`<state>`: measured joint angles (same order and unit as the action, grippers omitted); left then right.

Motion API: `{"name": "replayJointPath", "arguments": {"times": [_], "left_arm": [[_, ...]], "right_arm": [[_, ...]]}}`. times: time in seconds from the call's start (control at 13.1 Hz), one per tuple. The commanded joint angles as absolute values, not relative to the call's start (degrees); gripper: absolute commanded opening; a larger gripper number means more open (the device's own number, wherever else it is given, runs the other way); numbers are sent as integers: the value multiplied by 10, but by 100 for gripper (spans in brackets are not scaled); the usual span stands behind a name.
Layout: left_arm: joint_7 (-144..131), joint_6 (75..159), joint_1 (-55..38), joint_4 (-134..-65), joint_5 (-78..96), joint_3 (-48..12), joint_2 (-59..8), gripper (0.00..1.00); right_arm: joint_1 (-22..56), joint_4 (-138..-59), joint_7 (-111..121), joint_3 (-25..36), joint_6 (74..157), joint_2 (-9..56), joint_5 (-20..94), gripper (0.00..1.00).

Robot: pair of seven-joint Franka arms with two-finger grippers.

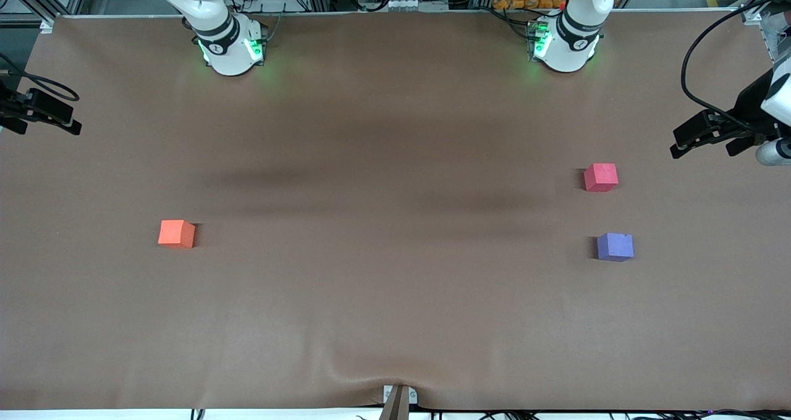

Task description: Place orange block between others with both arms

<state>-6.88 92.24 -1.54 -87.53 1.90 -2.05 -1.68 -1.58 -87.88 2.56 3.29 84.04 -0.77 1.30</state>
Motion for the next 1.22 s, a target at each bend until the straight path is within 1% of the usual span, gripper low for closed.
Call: {"name": "replayJointPath", "arguments": {"times": [0.0,0.38,1.14], "left_arm": [[-65,914,-13,-876,27,-20,-13,100],[-60,898,-11,-875,27,-20,-15,100],[-61,897,-11,-875,20,-20,-16,100]], "right_arm": [[-17,-875,17,30,841,-8,14,100],[-14,-875,17,29,841,-4,14,100],[-15,-875,17,29,847,4,14,100]]}}
